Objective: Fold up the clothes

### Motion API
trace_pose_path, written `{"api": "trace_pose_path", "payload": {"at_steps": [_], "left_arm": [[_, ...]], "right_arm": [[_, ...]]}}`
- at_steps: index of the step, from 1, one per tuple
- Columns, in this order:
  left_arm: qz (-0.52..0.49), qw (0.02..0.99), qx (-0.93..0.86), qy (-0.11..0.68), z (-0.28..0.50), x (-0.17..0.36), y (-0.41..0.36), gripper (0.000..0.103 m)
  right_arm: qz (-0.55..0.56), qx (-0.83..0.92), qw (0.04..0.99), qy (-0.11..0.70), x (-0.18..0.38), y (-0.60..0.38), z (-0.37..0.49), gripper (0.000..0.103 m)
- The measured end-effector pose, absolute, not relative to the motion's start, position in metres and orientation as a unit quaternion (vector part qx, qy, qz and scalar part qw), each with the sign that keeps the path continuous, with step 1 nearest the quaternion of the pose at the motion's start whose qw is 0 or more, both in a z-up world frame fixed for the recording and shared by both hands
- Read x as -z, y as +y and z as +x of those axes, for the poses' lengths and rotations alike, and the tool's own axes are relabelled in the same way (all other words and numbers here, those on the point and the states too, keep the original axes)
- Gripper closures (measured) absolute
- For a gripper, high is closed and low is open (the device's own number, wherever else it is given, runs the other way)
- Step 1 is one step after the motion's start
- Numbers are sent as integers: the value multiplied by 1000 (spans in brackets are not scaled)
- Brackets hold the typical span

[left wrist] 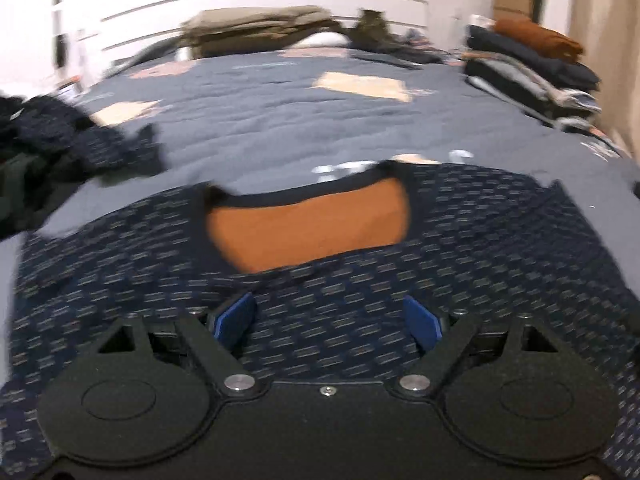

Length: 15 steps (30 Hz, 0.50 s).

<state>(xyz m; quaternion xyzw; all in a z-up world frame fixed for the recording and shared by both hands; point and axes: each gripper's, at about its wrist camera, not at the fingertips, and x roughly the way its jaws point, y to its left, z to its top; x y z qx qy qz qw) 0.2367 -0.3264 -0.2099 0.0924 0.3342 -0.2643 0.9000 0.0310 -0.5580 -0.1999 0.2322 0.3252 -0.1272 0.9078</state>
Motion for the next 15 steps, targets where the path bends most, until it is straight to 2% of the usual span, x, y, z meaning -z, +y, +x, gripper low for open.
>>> {"api": "trace_pose_path", "payload": {"at_steps": [7, 15], "left_arm": [[64, 915, 217, 334, 233, 186, -256, 22], [-32, 905, 260, 335, 169, 150, -209, 19]], "right_arm": [[216, 129, 907, 338, 188, -558, 28, 60], [273, 70, 927, 246, 157, -554, 27, 57]]}}
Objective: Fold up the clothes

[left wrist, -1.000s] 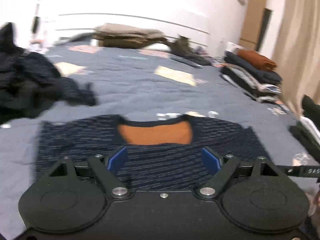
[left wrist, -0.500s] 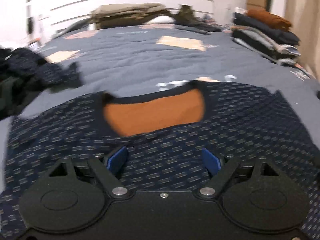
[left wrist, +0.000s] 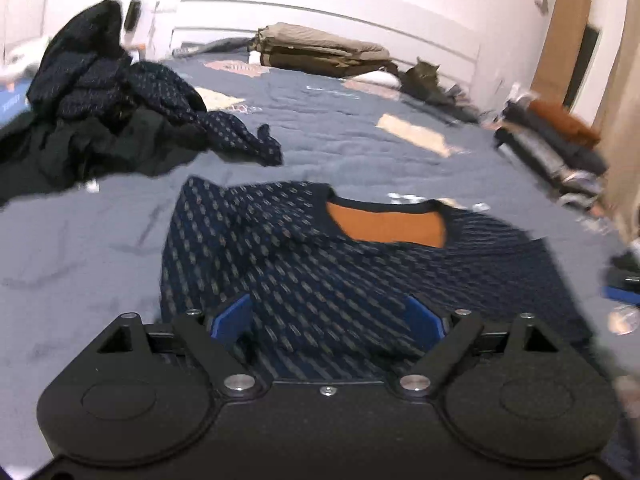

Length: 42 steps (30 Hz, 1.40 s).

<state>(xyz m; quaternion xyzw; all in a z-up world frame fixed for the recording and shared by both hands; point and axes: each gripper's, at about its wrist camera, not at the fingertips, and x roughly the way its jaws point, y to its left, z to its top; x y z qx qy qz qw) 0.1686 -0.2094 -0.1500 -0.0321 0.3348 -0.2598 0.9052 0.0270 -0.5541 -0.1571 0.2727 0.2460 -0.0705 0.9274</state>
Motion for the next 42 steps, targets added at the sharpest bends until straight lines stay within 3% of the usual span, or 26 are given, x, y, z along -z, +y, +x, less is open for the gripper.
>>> {"api": "trace_pose_path", "payload": {"at_steps": [11, 19, 28, 42], "left_arm": [[-83, 890, 309, 326, 111, 140, -198, 13], [-80, 890, 304, 331, 120, 149, -191, 12], [-56, 891, 308, 327, 108, 143, -187, 12], [5, 896, 301, 326, 25, 110, -134, 12]], "right_arm": [[268, 52, 899, 342, 199, -546, 94, 56], [159, 56, 917, 361, 198, -515, 98, 54], [174, 68, 919, 347, 160, -499, 51, 54], [173, 74, 918, 348, 116, -455, -57, 50]]}}
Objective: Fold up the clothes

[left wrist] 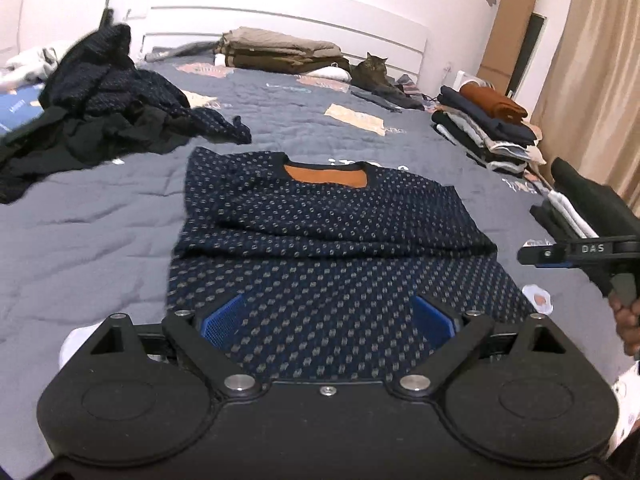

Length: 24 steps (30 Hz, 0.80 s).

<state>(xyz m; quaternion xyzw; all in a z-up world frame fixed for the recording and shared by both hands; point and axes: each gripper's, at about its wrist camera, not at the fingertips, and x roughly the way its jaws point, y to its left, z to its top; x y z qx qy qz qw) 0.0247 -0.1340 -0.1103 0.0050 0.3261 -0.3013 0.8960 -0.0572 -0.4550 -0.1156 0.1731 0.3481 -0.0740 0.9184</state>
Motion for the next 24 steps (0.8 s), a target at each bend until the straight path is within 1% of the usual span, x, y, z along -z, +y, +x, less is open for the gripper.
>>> {"api": "trace_pose_path", "payload": {"at_steps": [8, 17, 24], "left_arm": [[30, 901, 286, 324, -19, 94, -102, 12], [28, 899, 278, 337, -54, 98, -78, 12], [48, 891, 291, 345, -83, 106, -71, 12]], "right_arm": [[168, 72, 918, 351, 107, -425, -112, 50], [171, 86, 909, 370, 116, -418, -172, 50], [154, 87, 905, 387, 118, -410, -208, 50]]}}
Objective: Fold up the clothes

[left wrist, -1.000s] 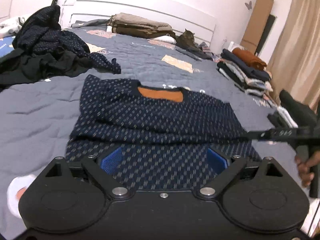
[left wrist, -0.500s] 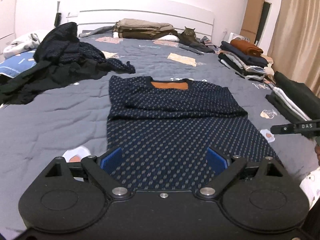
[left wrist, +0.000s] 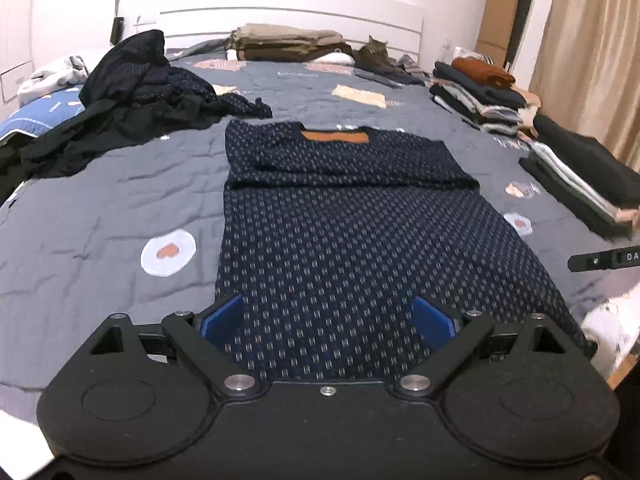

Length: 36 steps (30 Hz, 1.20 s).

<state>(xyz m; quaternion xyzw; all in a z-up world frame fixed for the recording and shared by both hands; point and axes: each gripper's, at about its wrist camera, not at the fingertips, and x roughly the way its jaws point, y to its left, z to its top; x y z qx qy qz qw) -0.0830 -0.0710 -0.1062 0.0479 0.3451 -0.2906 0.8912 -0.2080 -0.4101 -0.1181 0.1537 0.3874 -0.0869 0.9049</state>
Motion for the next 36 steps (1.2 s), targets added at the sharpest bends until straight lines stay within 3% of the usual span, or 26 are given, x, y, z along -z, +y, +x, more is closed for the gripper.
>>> {"api": "trace_pose_path", "payload": {"at_steps": [11, 17, 33, 35, 36], "left_arm": [[64, 870, 266, 410, -82, 119, -20, 12], [72, 855, 267, 440, -83, 133, -7, 24], [19, 835, 247, 492, -74, 182, -13, 24], [22, 828, 252, 501, -74, 186, -15, 29], [27, 827, 255, 500, -73, 187, -16, 37]], "right_arm": [[164, 104, 877, 440, 142, -429, -247, 50], [187, 108, 861, 461, 158, -440, -258, 50], [206, 98, 844, 485, 185, -450, -258, 50], [218, 91, 841, 487, 190, -451, -257, 50], [217, 92, 838, 492, 192, -450, -256, 50]]}}
